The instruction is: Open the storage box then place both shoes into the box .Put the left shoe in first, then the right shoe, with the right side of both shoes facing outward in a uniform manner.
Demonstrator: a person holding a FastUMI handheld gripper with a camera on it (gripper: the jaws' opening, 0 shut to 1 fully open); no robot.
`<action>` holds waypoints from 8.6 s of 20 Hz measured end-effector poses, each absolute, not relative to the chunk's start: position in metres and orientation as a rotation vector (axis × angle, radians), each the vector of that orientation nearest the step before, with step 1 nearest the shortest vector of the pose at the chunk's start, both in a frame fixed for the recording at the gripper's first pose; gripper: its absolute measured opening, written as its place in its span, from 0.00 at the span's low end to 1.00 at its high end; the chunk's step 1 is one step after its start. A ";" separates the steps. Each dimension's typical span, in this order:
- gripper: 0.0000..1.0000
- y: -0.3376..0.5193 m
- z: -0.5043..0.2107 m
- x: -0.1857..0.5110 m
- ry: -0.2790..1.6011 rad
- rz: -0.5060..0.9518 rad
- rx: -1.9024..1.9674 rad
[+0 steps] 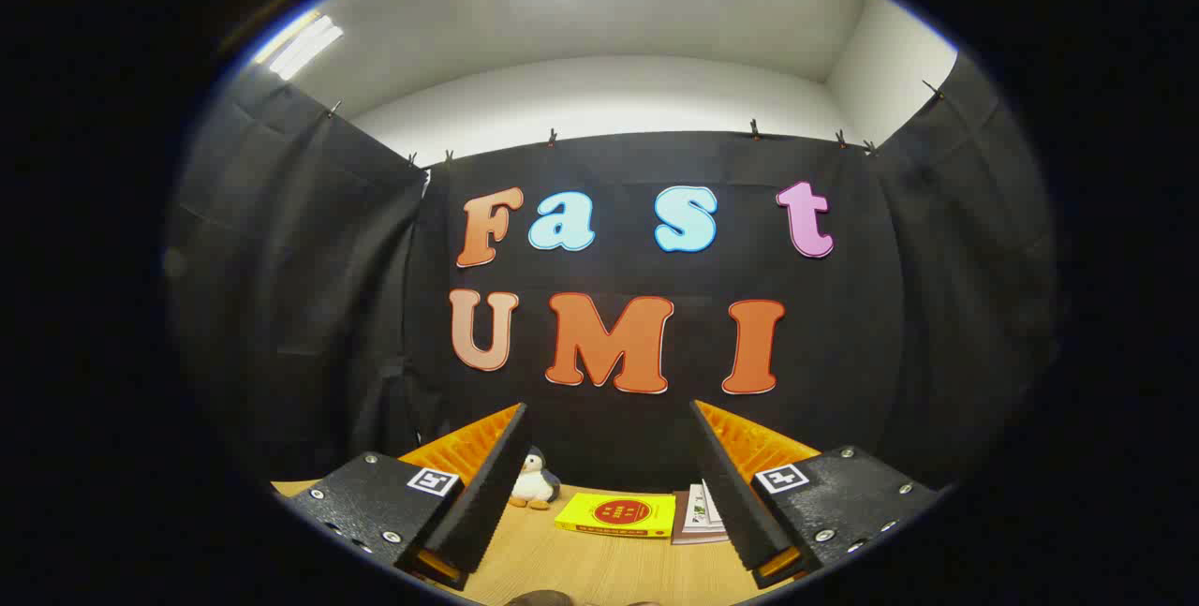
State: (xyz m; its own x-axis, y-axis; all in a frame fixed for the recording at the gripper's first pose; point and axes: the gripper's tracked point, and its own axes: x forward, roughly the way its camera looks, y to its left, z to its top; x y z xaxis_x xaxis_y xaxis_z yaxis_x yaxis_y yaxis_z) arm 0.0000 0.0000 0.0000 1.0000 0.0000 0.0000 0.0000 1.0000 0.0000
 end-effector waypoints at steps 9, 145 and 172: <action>0.99 0.027 -0.010 0.006 0.025 0.078 0.017; 0.04 0.093 -0.423 -0.099 1.157 -0.017 0.275; 0.04 0.381 -0.350 -0.044 1.247 0.190 0.238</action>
